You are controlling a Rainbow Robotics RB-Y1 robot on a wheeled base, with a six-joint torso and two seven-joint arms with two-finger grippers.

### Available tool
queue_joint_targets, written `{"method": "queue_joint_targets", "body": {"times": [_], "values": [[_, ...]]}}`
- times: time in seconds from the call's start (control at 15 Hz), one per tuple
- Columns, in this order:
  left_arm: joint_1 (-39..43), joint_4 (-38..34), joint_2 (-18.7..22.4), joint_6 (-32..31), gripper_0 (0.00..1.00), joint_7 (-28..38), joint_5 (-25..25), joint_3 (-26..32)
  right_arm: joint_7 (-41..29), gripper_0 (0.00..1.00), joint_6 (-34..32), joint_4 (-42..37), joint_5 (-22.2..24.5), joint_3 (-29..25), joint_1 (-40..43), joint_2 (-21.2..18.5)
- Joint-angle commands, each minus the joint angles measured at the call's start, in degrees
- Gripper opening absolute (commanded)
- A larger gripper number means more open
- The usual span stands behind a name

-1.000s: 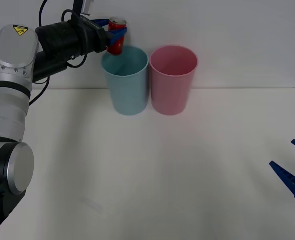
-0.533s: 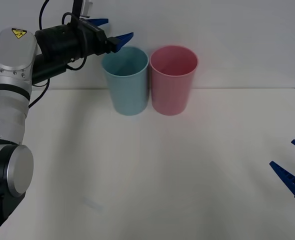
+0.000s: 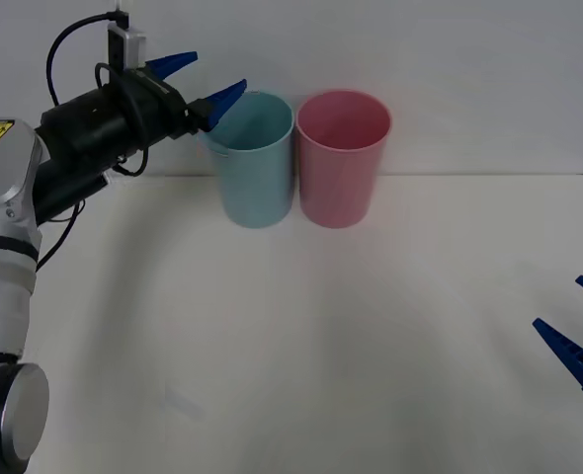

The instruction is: Grasp the object on the table and drop it into the matching bin: aluminum can to the light blue bin, PET bottle to the pink bin.

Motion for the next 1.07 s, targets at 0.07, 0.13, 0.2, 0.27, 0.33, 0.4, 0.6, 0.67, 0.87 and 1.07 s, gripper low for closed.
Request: {"method": "queue_joint_targets", "body": {"times": [0.07, 0.13, 0.2, 0.27, 0.33, 0.4, 0.6, 0.67, 0.87, 1.07], "values": [[6.96, -7.23, 1.87, -1.07, 1.0, 0.0, 4.33, 0.0, 0.0, 1.0, 0.0, 0.0, 0.0, 0.0, 0.0, 0.0], [9.24, -9.25, 2.66, -1.25, 1.0, -0.09, 6.09, -0.09, 0.0, 1.0, 0.0, 0.0, 0.0, 0.0, 0.0, 0.0], [12.41, -12.33, 3.62, -1.51, 1.0, -0.35, 8.2, 0.0, 0.0, 1.0, 0.0, 0.0, 0.0, 0.0, 0.0, 0.0], [15.04, -14.52, 4.33, -1.86, 1.0, -0.53, 9.78, 0.26, 0.0, 1.0, 0.0, 0.0, 0.0, 0.0, 0.0, 0.0], [17.68, -16.72, 4.85, -2.48, 1.0, -0.71, 11.01, 0.96, 0.0, 1.0, 0.0, 0.0, 0.0, 0.0, 0.0, 0.0], [21.11, -19.18, 5.12, -4.59, 1.0, -1.15, 12.15, 2.81, 0.0, 1.0, 0.0, 0.0, 0.0, 0.0, 0.0, 0.0], [29.99, -25.07, 5.21, -11.62, 1.0, -2.2, 13.91, 9.31, 0.0, 1.0, 0.0, 0.0, 0.0, 0.0, 0.0, 0.0], [32.71, -27.09, 5.29, -13.03, 1.0, -2.64, 14.62, 10.9, 0.0, 1.0, 0.0, 0.0, 0.0, 0.0, 0.0, 0.0], [41.59, -31.05, 5.56, -17.86, 1.0, -5.8, 17.87, 16.26, 0.0, 1.0, 0.0, 0.0, 0.0, 0.0, 0.0, 0.0], [48.09, -31.05, 6.52, -20.94, 1.0, -11.43, 21.21, 19.6, 0.0, 1.0, 0.0, 0.0, 0.0, 0.0, 0.0, 0.0]]}}
